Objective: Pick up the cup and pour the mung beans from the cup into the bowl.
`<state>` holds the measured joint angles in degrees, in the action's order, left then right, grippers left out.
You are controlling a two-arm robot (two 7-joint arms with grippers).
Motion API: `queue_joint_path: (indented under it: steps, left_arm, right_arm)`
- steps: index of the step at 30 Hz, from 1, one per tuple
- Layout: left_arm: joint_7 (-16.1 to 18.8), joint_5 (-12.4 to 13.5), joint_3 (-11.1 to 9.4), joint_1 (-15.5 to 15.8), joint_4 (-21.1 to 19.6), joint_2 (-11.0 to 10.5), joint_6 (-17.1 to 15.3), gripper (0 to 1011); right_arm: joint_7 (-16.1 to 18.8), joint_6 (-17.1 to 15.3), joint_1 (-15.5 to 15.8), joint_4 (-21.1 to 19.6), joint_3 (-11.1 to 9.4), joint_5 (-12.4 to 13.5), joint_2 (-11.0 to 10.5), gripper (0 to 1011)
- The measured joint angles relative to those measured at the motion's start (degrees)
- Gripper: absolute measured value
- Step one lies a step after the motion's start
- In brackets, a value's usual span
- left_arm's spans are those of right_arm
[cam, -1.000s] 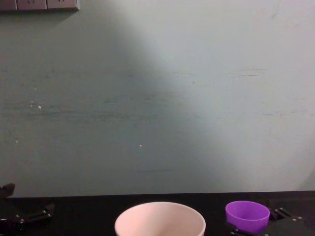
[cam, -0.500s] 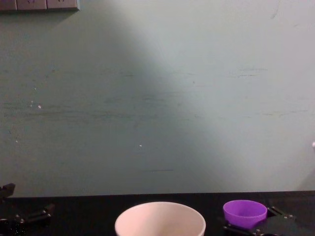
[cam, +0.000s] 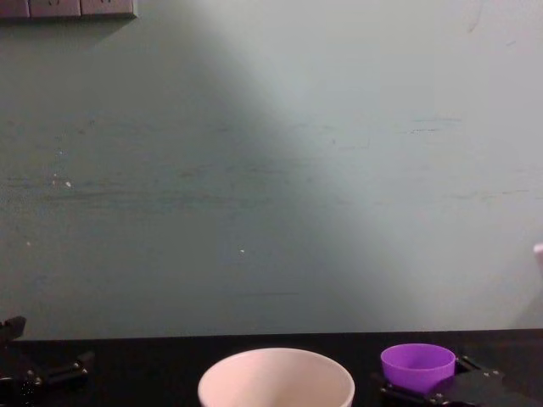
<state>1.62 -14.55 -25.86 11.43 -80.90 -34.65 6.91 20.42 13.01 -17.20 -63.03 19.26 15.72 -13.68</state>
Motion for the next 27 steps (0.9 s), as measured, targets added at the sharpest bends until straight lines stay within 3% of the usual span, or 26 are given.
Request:
queue_joint_path:
  steps: [4,12,18,27]
  left_arm:
    - [0.0,0.0,0.0,0.0,0.0,0.0,0.0,1000]
    - [0.0,0.0,0.0,0.0,0.0,0.0,0.0,1000]
    - [0.0,0.0,0.0,0.0,0.0,0.0,0.0,1000]
    - [0.0,0.0,0.0,0.0,0.0,0.0,0.0,1000]
  right_arm:
    - [0.4,0.1,0.1,-0.1,-0.4,-0.4,0.2,989]
    - [0.6,-0.2,1.0,-1.7,-1.2,-1.4,0.4,807]
    - [0.6,-1.4,2.0,-4.2,-1.7,-2.1,0.2,768]
    - [-0.1,-2.9,4.1,-11.1,-2.7,-3.0,-0.9,754]
